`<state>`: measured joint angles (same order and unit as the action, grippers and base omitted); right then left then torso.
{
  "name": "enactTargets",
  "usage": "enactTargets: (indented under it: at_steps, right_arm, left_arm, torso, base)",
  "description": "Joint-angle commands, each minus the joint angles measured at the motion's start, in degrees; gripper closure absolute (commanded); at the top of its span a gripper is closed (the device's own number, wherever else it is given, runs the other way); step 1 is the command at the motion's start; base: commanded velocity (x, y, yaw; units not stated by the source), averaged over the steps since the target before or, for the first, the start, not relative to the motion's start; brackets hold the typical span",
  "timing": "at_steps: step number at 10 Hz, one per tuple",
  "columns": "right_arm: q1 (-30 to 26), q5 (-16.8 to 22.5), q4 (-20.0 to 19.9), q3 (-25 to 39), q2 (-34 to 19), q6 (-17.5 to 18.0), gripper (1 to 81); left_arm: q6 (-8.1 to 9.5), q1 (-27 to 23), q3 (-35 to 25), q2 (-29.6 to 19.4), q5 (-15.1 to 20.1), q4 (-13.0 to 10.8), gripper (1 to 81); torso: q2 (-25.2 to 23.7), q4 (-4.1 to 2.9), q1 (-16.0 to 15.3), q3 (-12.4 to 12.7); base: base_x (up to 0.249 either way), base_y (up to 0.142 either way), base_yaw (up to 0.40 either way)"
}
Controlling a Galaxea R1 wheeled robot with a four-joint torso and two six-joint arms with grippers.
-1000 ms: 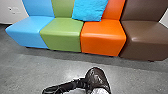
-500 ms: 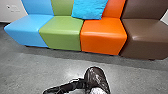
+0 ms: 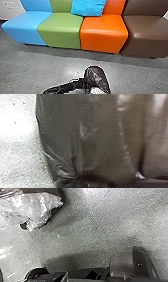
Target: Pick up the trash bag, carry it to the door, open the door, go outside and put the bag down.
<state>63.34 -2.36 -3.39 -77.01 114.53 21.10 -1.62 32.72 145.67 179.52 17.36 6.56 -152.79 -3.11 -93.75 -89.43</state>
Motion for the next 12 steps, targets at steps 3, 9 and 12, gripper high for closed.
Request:
enactTargets:
  at_steps: [3, 9, 12]
  right_arm:
    - [-1.9, 3.4, -0.4, 1.7, -3.0, 0.3, 1.0]
    - [-2.1, 3.4, -0.5, 0.9, -2.4, 0.3, 1.0]
    - [-2.3, 3.4, -0.5, 0.9, -2.3, 0.3, 1.0]
  left_arm:
    - [0.39, -5.7, -0.7, 0.2, 3.4, -0.8, 81.1]
    - [0.39, -3.0, -4.0, -4.2, 4.0, -1.1, 81.1]
    - [0.48, -3.0, -5.5, -5.3, 4.0, -1.0, 81.1]
  torso:
    - [0.0, 0.0, 0.0, 0.0]
    - [0.0, 0.0, 0.0, 0.0]
    - [0.0, 0.0, 0.0, 0.0]
  base:
    - [0.0, 0.0, 0.0]
    - [0.0, 0.0, 0.0]
    - [0.0, 0.0, 0.0]
